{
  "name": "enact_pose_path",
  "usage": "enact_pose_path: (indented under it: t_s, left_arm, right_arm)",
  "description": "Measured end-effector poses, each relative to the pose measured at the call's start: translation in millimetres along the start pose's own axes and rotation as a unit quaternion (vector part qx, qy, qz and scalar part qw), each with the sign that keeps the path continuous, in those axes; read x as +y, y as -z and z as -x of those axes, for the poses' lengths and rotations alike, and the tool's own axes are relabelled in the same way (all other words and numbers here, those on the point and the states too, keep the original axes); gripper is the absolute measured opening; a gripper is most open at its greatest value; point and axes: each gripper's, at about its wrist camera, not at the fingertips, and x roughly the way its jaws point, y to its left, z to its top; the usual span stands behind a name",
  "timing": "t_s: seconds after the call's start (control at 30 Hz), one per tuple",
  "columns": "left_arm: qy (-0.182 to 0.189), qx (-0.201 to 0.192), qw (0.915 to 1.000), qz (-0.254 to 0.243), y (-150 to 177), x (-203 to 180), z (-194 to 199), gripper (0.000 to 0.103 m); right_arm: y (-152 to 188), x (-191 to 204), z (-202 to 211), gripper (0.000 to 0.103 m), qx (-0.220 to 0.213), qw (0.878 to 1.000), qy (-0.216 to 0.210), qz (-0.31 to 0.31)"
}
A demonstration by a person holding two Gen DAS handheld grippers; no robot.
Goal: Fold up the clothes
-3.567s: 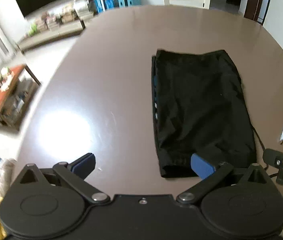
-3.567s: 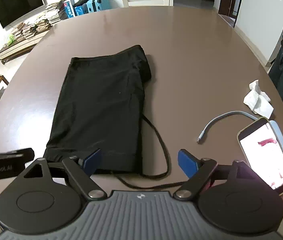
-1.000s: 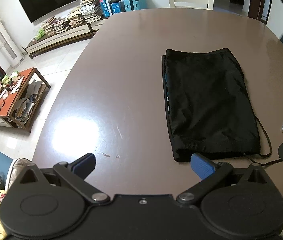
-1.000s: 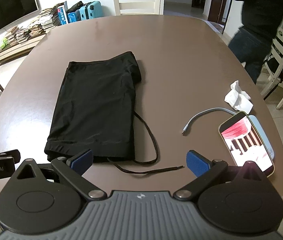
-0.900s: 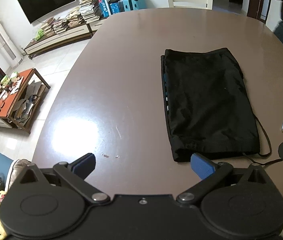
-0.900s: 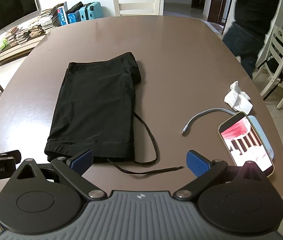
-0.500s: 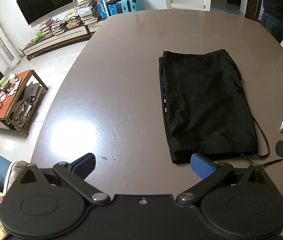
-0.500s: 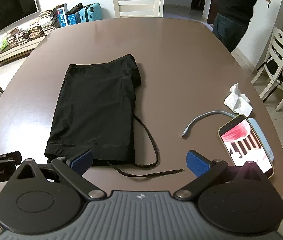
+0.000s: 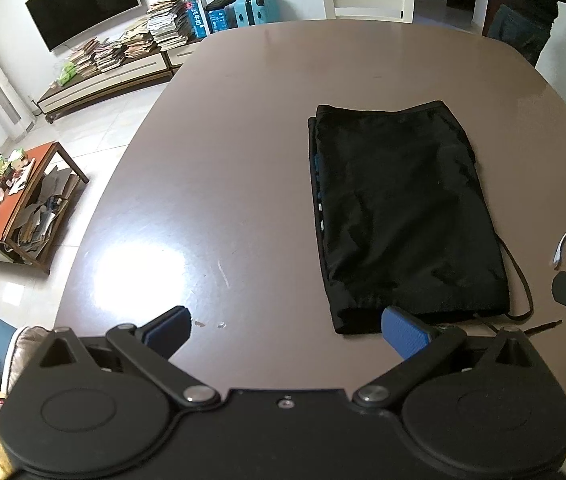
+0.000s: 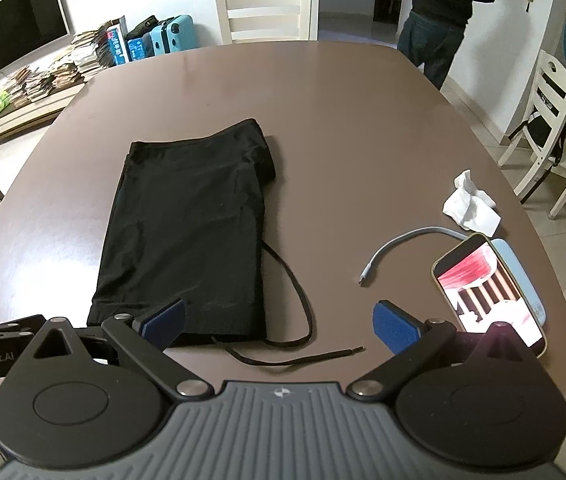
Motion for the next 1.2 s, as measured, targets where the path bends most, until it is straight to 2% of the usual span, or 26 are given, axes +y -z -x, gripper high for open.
enact_pose_path:
  t_s: [0.63,1.03,1.2]
  left_arm:
    - [0.014,0.014,0.9998,0.007,-6,-3,-7,0.102]
    - [0.010,-0.003,0.9999,0.010,-7,-8,-5,0.102]
    - [0.020,-0.010,0.9998,-0.002,-7,-12,-4,0.102]
  right_arm:
    - [-2,3,-7,0.100,0.008,1.000,0.001,0.006]
    - [-3,2,-9,0.100,0.006,1.000,0.002,0.007]
    - [-4,1,-9,0.100,0.005,1.000,0.002,0.009]
